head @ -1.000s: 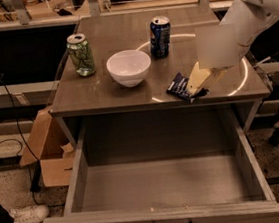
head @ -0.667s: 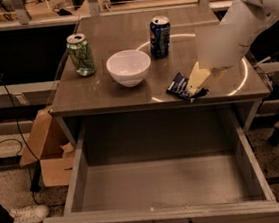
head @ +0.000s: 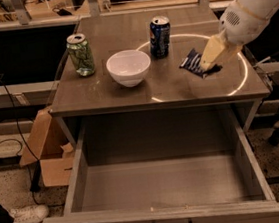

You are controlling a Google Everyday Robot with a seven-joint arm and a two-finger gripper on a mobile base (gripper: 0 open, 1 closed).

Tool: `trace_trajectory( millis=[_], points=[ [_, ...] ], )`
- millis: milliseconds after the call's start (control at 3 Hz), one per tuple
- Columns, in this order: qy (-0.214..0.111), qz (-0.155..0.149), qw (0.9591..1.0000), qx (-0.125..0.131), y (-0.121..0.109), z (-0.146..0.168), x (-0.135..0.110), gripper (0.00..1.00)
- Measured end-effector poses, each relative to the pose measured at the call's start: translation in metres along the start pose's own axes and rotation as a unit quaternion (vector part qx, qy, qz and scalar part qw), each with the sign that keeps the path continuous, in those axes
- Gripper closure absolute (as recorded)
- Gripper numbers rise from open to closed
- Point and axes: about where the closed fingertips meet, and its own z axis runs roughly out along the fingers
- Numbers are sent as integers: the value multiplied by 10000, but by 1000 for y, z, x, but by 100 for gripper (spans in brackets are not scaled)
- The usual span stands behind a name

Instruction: Pick rxbar blueberry from top drawer and place on counter

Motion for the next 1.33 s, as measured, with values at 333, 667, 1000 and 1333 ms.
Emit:
trace_trajectory(
  millis=[333, 667, 1000, 1333],
  points=[
    [-271, 122, 9992, 254, -16, -36, -17, 100],
    [-434, 96, 9986, 299, -17, -42, -25, 100],
    [-295, 159, 9994, 51, -13, -23, -25, 100],
    [-17, 251, 9991, -341, -8, 5, -22, 100]
  ],
)
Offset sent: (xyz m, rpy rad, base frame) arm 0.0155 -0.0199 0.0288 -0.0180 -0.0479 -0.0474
